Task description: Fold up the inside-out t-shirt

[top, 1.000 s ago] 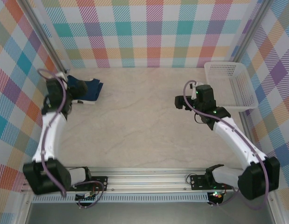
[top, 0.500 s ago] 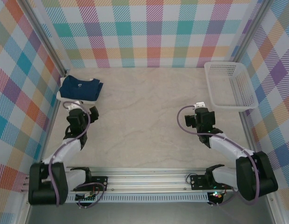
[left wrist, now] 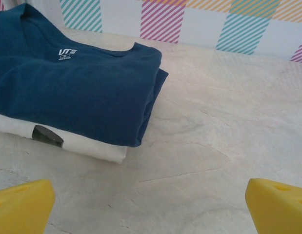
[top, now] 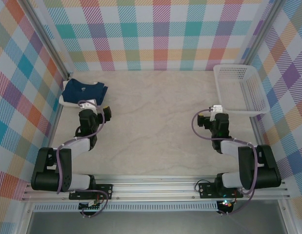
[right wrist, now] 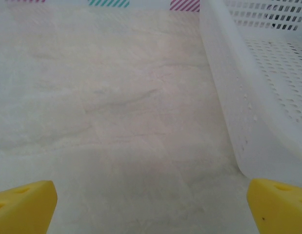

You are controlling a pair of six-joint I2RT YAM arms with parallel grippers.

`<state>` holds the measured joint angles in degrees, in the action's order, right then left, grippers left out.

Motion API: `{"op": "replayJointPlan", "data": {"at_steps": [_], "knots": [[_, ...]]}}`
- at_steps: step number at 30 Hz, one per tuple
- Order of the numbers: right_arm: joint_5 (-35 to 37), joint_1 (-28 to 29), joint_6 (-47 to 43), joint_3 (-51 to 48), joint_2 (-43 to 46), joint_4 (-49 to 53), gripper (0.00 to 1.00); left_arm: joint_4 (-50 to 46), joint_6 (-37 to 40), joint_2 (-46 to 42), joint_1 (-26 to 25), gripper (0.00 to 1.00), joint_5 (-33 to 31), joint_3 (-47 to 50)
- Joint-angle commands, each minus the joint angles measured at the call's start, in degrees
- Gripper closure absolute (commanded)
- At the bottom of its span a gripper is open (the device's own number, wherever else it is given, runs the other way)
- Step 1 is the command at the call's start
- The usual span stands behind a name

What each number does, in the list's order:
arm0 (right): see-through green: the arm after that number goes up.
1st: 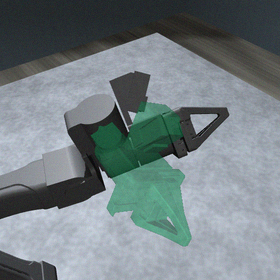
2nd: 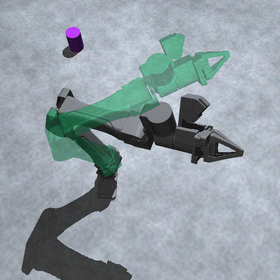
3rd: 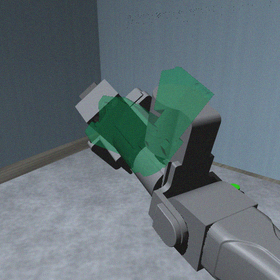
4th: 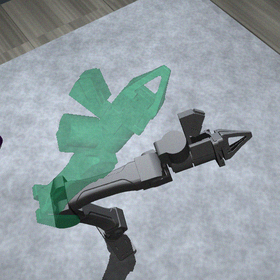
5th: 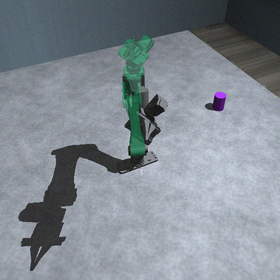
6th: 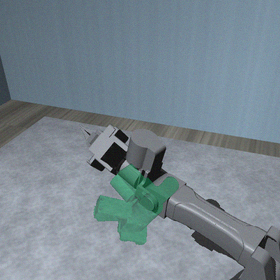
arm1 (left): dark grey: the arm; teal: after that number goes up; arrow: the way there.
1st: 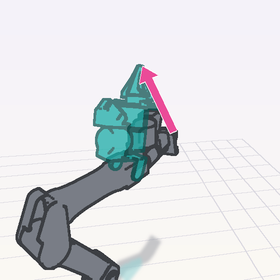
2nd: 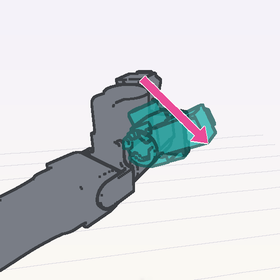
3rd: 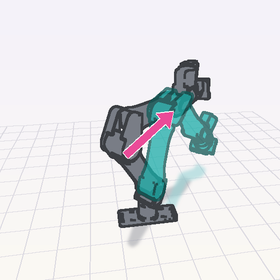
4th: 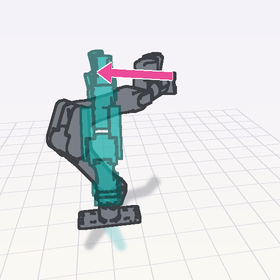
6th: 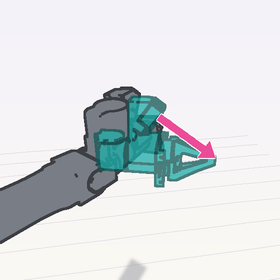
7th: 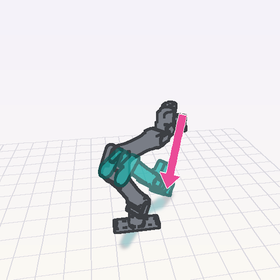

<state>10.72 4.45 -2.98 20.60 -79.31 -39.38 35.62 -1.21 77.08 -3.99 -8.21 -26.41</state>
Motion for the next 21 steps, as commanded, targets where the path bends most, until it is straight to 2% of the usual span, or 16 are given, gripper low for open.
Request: {"op": "replayJointPlan", "data": {"at_steps": [1, 3, 5, 9, 11, 13, 15, 16, 18, 19, 20, 21], "knots": [[-6.83, -1.01, 1.6, 0.23, -5.63, -10.9, 0.0, 0.09, 2.24, -2.05, -1.04, 0.0, -2.13, 0.96], [-6.54, -1.01, 1.5, -0.24, -9.35, -15.67, 0.0, 1.71, 2.26, -2.12, -1.02, 0.0, -2.56, 1.47], [-6.74, -1.28, 2.02, 0.93, -8.5, -11.67, 0.0, 8.34, 2.79, -1.1, -1.05, 0.0, -1.1, 2.97], [-6.91, -1.64, 2.43, 1.41, -8.52, -10.93, 0.0, -2.19, 1.71, -1.66, -1.36, 0.0, -3.74, -0.34], [-6.9, -1.64, 2.4, 1.4, -8.59, -11.13, 0.0, -3.71, 2.59, -2.3, -1.98, 0.0, -5.65, 1.25], [-7.11, -1.67, 2.48, 1.58, -8.66, -10.86, 0.0, 5.3, 2.81, -1.26, -2.01, 0.0, -6.52, 6.15], [-7.92, -2.08, 2.72, 1.94, -8.58, -10.01, 0.0, 12.27, 2.37, 2.99, -1.77, 0.0, -4.33, 7.31], [-8.22, -2.23, 2.76, 2.06, -8.6, -9.7, 0.0, 10.72, 2.27, 5.29, -1.81, 0.0, -4.19, 5.59], [-8.77, -2.58, 2.94, 2.25, -8.58, -9.33, 0.0, 13.89, 2.72, 12.13, -1.97, 0.0, -4.08, 4.08], [-8.82, -2.62, 2.95, 2.25, -8.58, -9.31, 0.0, 15.79, 2.93, 13.41, -2.1, 0.0, -4.83, 4.02], [-8.87, -2.6, 2.94, 2.25, -8.59, -9.32, 0.0, 11.76, 2.41, 12.14, -2.17, 0.0, -4.58, 3.33], [-8.95, -2.6, 2.97, 2.29, -8.58, -9.23, 0.0, 13.27, 2.42, 12.9, -1.97, 0.0, -4.34, 3.34]]}}
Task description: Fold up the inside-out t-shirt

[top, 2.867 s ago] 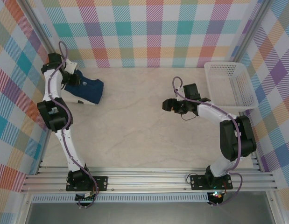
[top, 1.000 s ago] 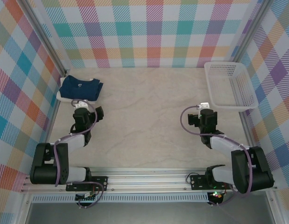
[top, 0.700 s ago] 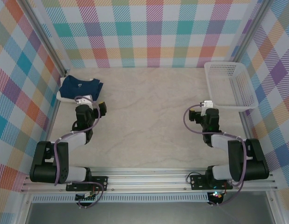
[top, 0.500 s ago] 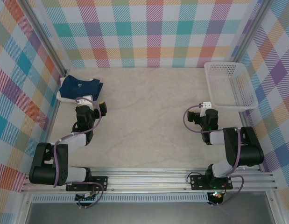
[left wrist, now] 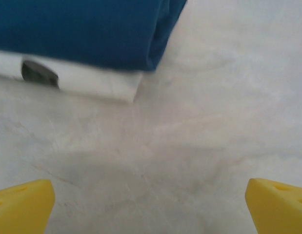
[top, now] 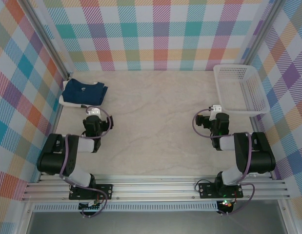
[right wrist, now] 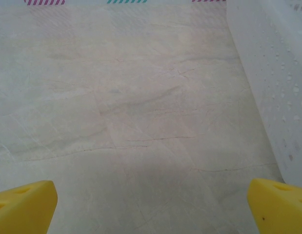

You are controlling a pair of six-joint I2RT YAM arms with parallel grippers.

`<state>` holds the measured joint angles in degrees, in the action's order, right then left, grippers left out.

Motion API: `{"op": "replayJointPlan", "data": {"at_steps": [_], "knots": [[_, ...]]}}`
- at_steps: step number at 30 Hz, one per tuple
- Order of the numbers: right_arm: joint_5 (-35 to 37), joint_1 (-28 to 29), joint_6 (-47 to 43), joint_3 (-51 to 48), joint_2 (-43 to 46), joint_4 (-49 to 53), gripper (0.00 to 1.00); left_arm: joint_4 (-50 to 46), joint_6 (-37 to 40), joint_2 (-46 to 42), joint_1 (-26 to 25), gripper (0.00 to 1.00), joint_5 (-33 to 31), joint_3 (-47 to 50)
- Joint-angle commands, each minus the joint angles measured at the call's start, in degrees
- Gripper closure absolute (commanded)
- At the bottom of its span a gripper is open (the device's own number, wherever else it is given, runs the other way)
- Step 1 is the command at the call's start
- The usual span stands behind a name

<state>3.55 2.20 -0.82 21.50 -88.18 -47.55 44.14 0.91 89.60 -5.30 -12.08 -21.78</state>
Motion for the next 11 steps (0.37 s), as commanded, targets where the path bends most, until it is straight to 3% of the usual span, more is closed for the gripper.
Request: {"op": "replayJointPlan", "data": {"at_steps": [1, 11], "knots": [[-1.77, -0.43, 0.82, 1.44, 0.27, -1.05, 0.0, 3.91, 0.09, 0.15, -0.51, 0.0, -0.22, -1.55], [-2.72, -0.81, 0.86, 1.71, 0.29, -0.61, 0.0, 3.39, -0.25, -0.04, 0.11, 0.0, 0.57, -1.59]]}}
